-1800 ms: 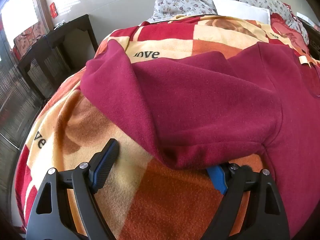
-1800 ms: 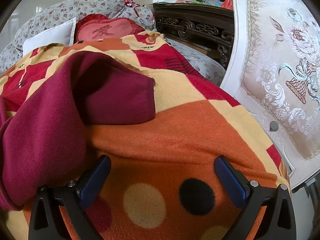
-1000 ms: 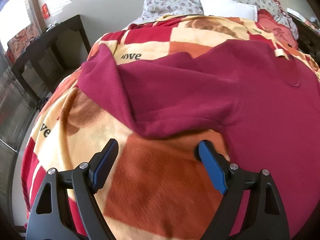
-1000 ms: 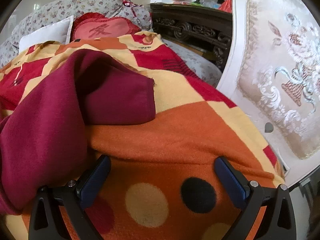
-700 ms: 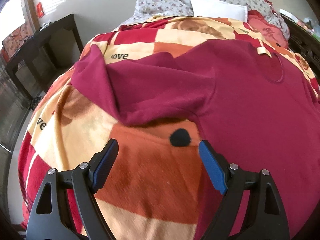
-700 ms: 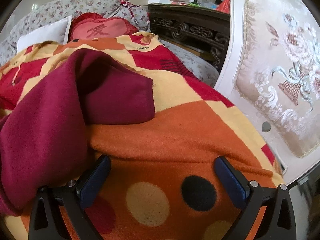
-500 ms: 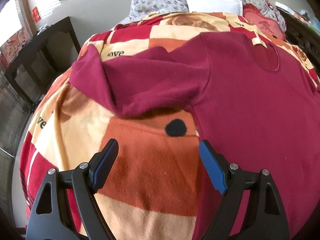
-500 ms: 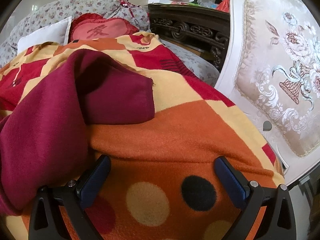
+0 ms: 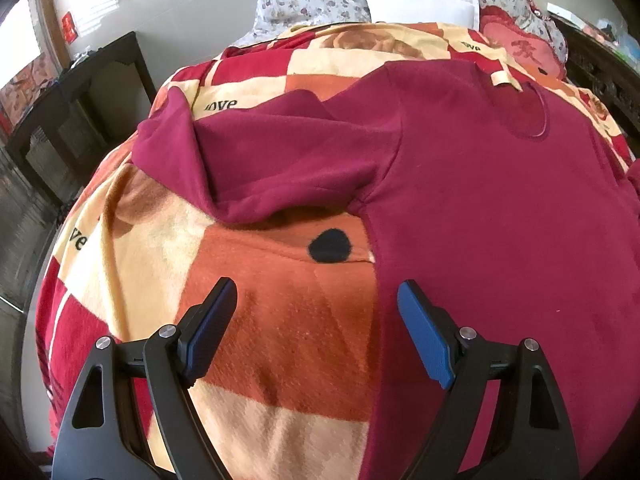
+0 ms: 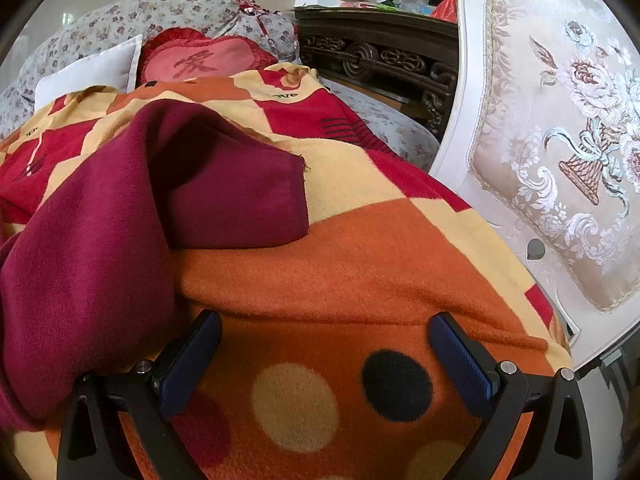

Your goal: Fold small clothes

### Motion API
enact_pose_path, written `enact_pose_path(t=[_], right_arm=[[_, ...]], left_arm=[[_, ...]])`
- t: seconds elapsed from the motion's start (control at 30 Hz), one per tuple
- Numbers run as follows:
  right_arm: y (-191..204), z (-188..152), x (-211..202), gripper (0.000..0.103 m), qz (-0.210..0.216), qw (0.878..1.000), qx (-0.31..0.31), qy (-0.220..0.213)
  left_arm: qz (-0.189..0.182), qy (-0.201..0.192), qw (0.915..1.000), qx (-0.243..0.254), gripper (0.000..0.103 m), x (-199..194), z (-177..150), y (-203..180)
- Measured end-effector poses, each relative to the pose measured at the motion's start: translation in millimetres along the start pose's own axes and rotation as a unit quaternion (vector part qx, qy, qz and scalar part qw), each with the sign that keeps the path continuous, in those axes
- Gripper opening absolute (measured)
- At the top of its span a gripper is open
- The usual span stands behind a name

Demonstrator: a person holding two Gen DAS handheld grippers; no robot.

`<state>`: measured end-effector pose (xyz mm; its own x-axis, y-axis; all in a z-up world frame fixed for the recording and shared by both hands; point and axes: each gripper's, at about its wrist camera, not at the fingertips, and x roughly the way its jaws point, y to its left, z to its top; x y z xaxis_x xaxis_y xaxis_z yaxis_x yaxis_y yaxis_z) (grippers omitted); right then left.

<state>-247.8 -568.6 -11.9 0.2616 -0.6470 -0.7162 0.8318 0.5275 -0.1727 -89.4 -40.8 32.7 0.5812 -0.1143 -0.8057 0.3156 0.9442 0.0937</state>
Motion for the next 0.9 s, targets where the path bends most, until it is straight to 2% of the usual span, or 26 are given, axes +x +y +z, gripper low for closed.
enact_pose_path(t=[0.07, 0.2, 0.43, 0.57, 0.73, 0.83, 0.9], right_arm=[[-1, 2, -2, 0.103, 0.005, 1.000, -0.003, 0.015], [-18, 1, -26, 0.096, 0.073, 0.997, -0.010, 0.018], [-89, 15, -121, 0.096, 0.129, 0.991, -0.010, -0.017], [-112, 28, -181, 0.096, 0.116, 0.991, -0.061, -0.041], [-131, 40, -257, 0.096, 0.101, 0.988, -0.103, -0.059], [-130, 45, -290, 0.096, 0.100, 0.986, -0.121, -0.066], [-120, 44, -303, 0.096, 0.117, 0.983, -0.127, -0.067]], left_arm=[[-0.003, -0.006, 1.0000, 0.002, 0.083, -7, 0, -1], [-0.009, -0.021, 0.9997, 0.007, 0.083, -21, 2, -2], [-0.033, -0.038, 0.9987, 0.002, 0.083, -42, 5, -8], [-0.064, -0.050, 0.9967, 0.002, 0.083, -56, 7, -21], [-0.089, -0.063, 0.9937, 0.026, 0.083, -72, 9, -42], [-0.096, -0.077, 0.9916, 0.040, 0.083, -84, 10, -49], [-0.100, -0.081, 0.9907, 0.044, 0.083, -89, 10, -51]])
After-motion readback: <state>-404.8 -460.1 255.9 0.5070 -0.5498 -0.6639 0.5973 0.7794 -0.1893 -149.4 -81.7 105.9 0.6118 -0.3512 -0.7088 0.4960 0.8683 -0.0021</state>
